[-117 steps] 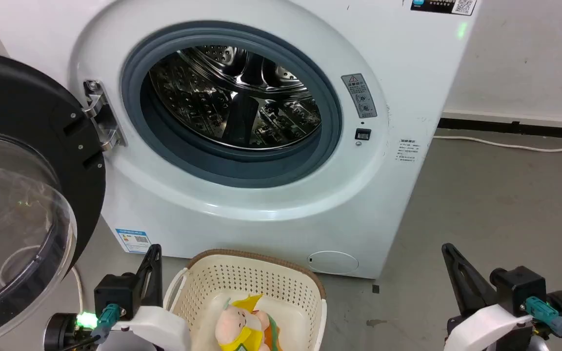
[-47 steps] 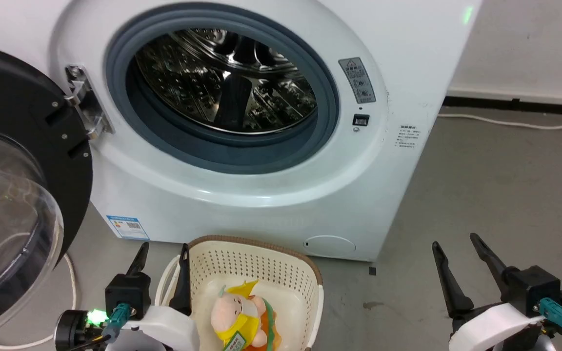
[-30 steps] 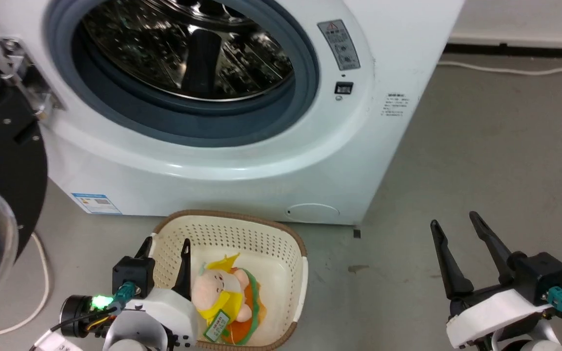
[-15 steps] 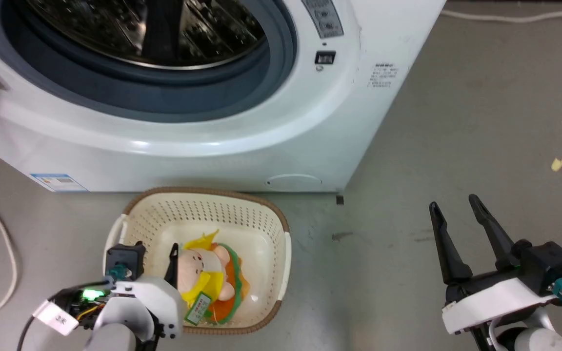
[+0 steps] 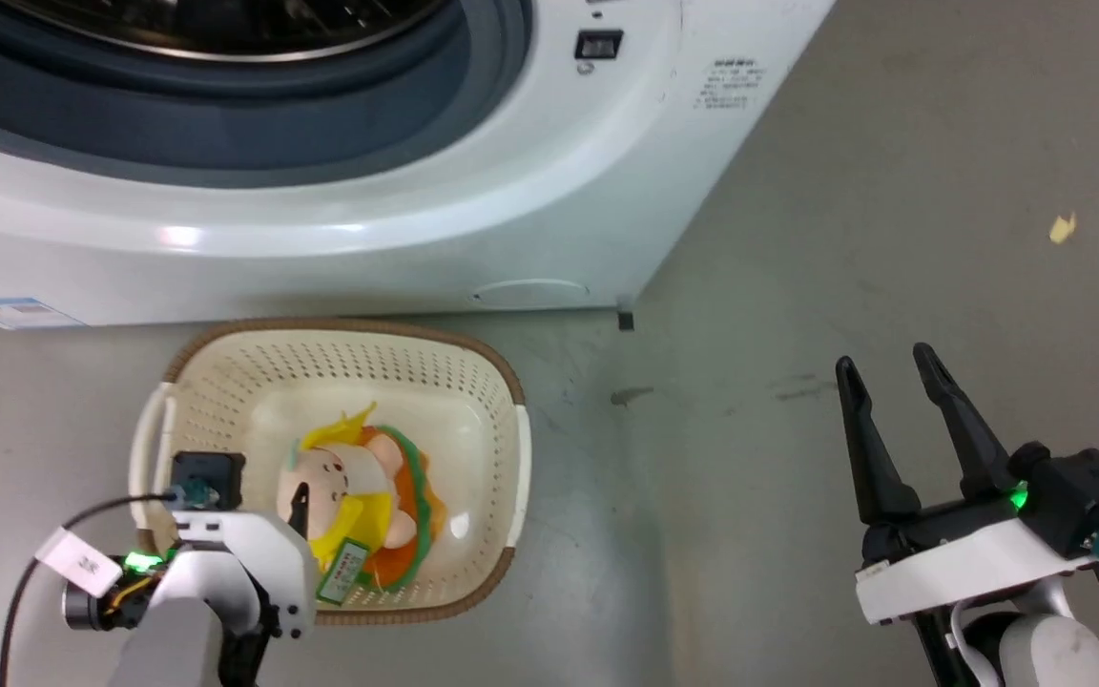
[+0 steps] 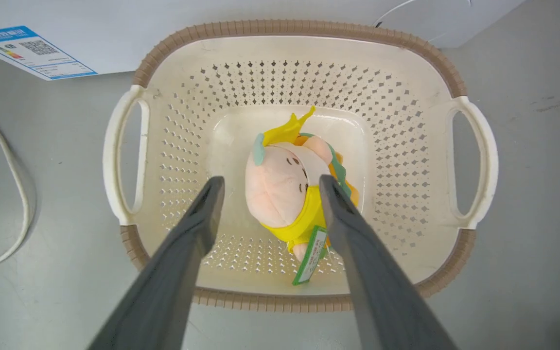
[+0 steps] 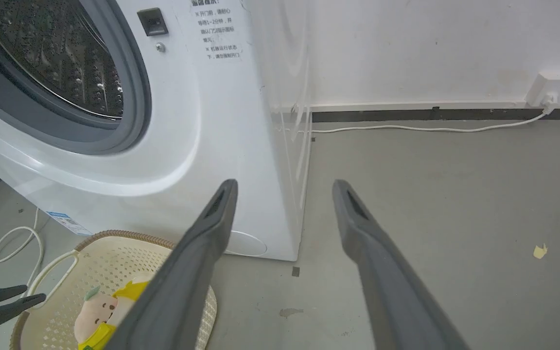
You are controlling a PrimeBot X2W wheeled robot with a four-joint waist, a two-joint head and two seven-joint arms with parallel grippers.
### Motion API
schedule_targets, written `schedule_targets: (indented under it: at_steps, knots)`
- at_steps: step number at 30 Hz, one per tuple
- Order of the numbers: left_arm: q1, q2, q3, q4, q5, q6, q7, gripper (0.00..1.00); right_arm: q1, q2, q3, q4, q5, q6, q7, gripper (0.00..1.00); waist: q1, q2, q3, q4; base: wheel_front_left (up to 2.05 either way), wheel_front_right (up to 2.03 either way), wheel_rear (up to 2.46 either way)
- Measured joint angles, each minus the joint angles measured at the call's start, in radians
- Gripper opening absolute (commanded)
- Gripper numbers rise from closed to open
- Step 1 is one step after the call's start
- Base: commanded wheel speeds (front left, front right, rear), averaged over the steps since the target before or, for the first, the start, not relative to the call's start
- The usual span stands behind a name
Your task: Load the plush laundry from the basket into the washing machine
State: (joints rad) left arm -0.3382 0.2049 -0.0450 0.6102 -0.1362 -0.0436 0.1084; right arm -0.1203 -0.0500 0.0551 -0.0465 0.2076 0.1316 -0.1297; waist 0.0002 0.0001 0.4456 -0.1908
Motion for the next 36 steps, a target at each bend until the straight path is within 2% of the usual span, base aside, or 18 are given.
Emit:
schedule_targets:
  at_steps: [17, 29, 30, 31, 32, 36]
  knots:
    - [-0.183, 0.065, 0.005, 0.177, -0.077, -0.007, 0.160, 1.00, -0.046, 0.000, 0.042, -0.025, 0.070, 0.000, -0.034, 1.00, 0.0000, 0.0000, 0.162, -0.069, 0.00, 0.00, 0.00]
    - [-0.286, 0.103, -0.019, 0.264, -0.106, -0.005, 0.224, 1.00, -0.077, 0.000, 0.070, -0.036, 0.122, 0.000, -0.061, 1.00, -0.0001, 0.0000, 0.275, -0.109, 0.00, 0.00, 0.00]
    - [-0.295, 0.103, -0.019, 0.271, -0.113, -0.011, 0.228, 0.94, -0.079, 0.000, 0.071, -0.036, 0.125, 0.000, -0.063, 1.00, -0.0001, 0.0000, 0.284, -0.112, 0.00, 0.00, 0.00]
    - [-0.302, 0.104, -0.019, 0.276, -0.118, -0.013, 0.232, 0.05, -0.082, 0.000, 0.072, -0.036, 0.129, 0.000, -0.066, 1.00, 0.0000, 0.0000, 0.293, -0.114, 0.00, 0.00, 0.00]
    - [-0.308, 0.105, -0.021, 0.282, -0.124, -0.014, 0.234, 0.00, -0.085, 0.000, 0.074, -0.036, 0.132, 0.000, -0.066, 1.00, -0.0001, 0.0000, 0.301, -0.117, 0.00, 0.00, 0.00]
    - [-0.320, 0.115, -0.027, 0.310, -0.143, -0.023, 0.229, 0.00, -0.101, 0.000, 0.080, -0.034, 0.146, 0.000, -0.075, 1.00, -0.0001, 0.0000, 0.316, -0.128, 0.00, 0.00, 0.00]
